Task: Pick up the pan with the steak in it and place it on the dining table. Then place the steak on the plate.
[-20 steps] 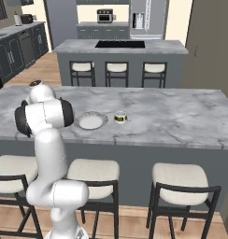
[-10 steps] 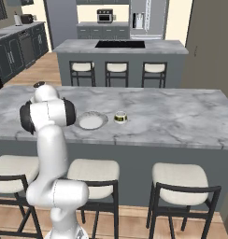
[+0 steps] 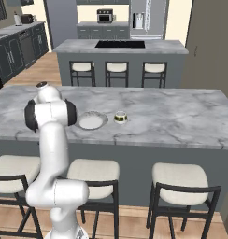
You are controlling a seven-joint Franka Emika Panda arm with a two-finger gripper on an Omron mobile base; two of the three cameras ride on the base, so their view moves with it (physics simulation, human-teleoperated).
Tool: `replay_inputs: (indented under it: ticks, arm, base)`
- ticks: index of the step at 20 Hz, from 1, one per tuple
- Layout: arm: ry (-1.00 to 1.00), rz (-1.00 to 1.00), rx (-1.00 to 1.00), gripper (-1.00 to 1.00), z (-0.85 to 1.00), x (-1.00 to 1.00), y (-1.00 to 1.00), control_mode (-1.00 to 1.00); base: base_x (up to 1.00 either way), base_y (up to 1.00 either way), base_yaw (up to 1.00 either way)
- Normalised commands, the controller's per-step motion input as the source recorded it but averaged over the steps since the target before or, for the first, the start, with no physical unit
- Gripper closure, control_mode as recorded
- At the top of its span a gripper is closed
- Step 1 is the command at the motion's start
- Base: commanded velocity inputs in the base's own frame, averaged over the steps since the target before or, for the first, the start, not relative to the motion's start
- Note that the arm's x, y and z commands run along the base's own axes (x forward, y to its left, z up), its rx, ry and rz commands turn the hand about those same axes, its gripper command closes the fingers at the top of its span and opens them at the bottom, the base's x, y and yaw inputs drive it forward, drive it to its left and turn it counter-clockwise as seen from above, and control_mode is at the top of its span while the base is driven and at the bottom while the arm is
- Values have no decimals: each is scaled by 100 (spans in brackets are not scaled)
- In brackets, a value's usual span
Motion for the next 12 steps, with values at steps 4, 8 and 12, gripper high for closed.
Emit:
replay_inputs:
  ticks: [4, 8, 12]
  arm:
    - [5, -7, -1, -100, -21, 23, 19, -100]
    - [6, -7, -4, -100, -19, 30, 15, -100]
    - [5, -5, -4, -100, -22, 21, 10, -100]
  base:
    - [0, 0, 0]
    - [0, 0, 0]
    - [0, 0, 0]
